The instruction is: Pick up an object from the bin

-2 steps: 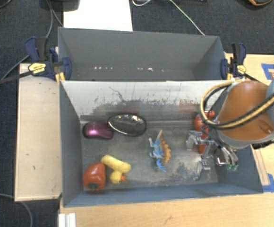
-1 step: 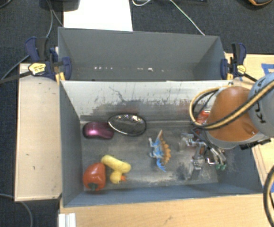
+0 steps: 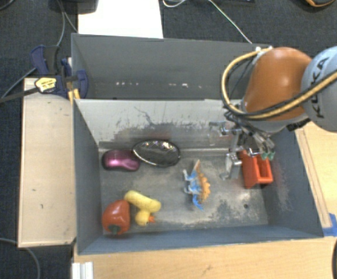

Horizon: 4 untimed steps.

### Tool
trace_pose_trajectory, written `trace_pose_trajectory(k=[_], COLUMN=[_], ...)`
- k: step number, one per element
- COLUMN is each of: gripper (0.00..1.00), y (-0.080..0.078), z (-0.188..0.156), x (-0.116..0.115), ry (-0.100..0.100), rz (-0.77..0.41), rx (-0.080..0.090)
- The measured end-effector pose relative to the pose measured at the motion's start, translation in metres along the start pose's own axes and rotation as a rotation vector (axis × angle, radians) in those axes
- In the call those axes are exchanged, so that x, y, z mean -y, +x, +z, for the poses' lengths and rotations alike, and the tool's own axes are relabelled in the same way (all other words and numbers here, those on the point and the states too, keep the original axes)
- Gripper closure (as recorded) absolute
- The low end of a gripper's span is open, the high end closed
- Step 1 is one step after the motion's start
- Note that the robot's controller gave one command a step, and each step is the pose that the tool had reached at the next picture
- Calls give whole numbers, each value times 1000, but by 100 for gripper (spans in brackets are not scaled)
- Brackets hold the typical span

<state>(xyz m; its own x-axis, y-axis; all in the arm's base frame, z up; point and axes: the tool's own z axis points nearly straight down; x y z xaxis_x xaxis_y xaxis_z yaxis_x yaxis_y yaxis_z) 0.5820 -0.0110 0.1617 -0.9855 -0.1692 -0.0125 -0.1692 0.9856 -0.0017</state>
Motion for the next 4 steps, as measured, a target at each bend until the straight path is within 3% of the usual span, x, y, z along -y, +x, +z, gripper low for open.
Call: trace_pose_trajectory(k=[1, 2, 3, 4], gripper=[0, 0, 0, 100], y=[31, 24, 20, 12], z=[81, 94, 86, 88], x=[-18, -28, -79, -96], ry=[-6, -1, -5, 0], rz=[-328, -67, -352, -149], rx=[-13, 0, -8, 7])
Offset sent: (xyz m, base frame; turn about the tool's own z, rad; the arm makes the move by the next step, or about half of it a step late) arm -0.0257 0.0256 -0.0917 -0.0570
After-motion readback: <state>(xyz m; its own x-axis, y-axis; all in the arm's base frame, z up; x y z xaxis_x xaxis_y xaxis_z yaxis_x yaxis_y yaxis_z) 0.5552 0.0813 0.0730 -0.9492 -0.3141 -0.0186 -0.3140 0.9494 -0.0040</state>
